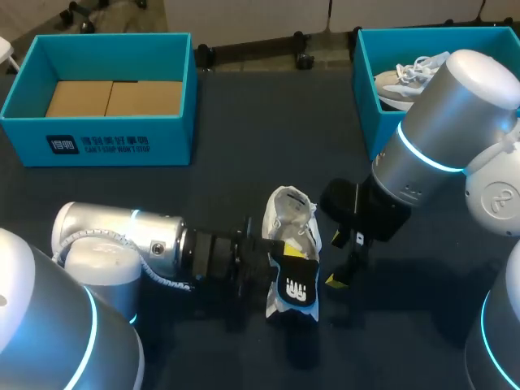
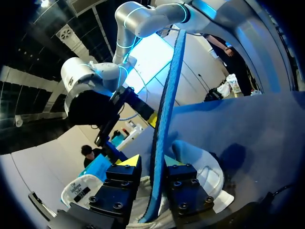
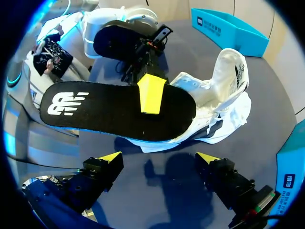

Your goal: Take the shoe out of the shoebox, open the shoe tongue, remove and reinsert the insole, then place the shoe into the shoebox

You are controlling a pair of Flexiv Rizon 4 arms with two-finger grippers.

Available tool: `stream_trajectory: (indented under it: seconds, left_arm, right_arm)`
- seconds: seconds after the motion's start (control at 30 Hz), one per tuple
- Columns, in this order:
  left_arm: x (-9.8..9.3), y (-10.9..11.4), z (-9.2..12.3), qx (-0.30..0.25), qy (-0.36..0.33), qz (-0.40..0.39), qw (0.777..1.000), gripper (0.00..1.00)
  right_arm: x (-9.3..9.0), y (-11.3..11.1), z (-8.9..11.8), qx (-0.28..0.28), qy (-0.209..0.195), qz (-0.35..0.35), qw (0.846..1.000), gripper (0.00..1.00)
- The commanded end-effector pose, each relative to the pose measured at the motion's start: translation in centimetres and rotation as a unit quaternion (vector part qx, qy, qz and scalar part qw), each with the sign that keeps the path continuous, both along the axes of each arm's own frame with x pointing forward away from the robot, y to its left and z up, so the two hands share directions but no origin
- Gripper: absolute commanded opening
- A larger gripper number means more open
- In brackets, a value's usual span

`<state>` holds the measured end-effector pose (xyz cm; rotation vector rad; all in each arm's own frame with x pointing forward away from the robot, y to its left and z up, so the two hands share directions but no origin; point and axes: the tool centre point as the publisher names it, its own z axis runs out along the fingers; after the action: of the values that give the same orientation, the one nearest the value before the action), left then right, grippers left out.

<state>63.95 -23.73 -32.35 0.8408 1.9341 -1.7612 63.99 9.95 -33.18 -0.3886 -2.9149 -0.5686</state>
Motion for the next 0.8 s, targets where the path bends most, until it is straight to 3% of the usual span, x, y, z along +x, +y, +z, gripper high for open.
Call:
stream_trajectory:
  seconds: [0.03,0.27,0.33,0.37,0.8]
  left_arm:
    - [-0.5,0.1,0.8,0.011,-0.002,0.0,1.0,0.29]
    - [-0.7,-0.2,1.0,0.029,-0.009,-0.014,0.999,0.24]
    - [-0.6,-0.3,0.7,0.038,-0.012,-0.012,0.999,0.15]
    - [-0.5,-0.4,0.6,0.038,-0.012,-0.012,0.999,0.01]
    - [1.2,-0.3,-1.3,0.057,-0.028,-0.008,0.998,0.0]
  right_arm:
    - [0.0,0.1,-0.1,0.0,0.0,0.0,1.0,1.0]
    - [0.0,0.1,-0.1,0.0,0.0,0.0,1.0,1.0]
    - [0.0,0.1,-0.1,0.0,0.0,0.0,1.0,1.0]
    - [0.0,0.1,-0.1,0.0,0.0,0.0,1.0,1.0]
    - [0.0,0.1,-0.1,0.0,0.0,0.0,1.0,1.0]
